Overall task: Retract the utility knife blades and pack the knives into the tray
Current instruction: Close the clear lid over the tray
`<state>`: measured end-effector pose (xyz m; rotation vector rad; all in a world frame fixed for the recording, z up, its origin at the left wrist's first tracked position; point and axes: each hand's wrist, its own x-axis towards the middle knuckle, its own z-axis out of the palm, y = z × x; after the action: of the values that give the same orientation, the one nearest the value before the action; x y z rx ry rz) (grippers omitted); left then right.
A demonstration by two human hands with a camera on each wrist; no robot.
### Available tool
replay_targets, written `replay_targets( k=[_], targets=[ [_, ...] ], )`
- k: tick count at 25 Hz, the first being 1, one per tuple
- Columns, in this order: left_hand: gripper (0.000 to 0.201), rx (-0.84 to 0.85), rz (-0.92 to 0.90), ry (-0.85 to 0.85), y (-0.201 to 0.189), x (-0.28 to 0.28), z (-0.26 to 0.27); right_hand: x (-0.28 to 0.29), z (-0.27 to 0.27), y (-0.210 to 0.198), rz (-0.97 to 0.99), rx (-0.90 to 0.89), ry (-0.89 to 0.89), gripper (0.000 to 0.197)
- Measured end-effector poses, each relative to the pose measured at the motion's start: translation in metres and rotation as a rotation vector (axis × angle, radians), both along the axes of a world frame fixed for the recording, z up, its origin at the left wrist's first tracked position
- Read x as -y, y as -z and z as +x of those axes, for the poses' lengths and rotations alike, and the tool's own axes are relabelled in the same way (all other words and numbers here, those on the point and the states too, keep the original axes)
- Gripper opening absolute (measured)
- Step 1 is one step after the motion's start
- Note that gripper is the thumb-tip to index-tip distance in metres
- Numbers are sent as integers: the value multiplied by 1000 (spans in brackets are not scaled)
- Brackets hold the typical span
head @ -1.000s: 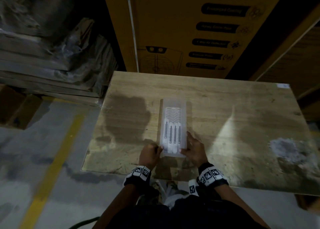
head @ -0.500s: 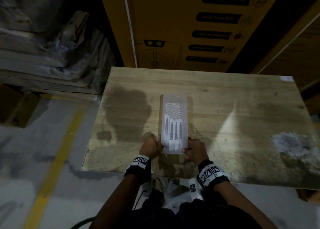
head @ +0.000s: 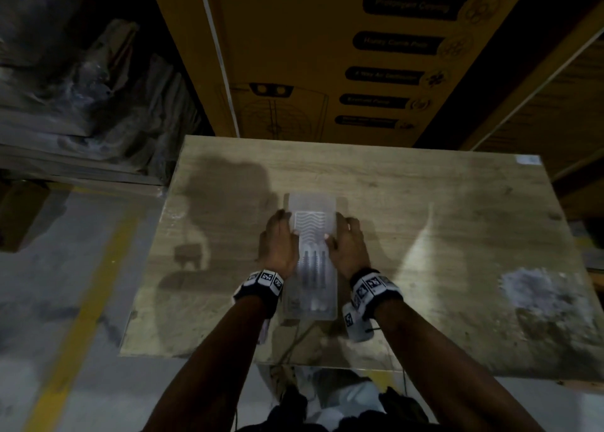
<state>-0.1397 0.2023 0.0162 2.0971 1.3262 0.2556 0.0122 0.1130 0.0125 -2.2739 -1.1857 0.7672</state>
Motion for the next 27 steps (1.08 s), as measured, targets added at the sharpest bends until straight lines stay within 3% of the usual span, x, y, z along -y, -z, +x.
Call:
replay_targets(
  k=[4,10,15,21,25,27],
  targets=[
    [57,-90,44,162,10,-19,18,-24,4,9,-58,171,-127,68],
    [72,-259,146,286,22,-30,18,-30,12,15,-98,237,-176,88],
    [76,-300,152,292,24,-33,22,-34,14,15,-135,262,-162,89],
    [66,-302,148,266,18,-25,20,-26,9,5,-105,136,-149,81],
    [60,-196,217,161,10,8,-8,21,-10,2,-20,88,-114,69],
    [61,-189,189,207,12,35,-26,54,-23,5,-20,140,-186,65]
  ],
)
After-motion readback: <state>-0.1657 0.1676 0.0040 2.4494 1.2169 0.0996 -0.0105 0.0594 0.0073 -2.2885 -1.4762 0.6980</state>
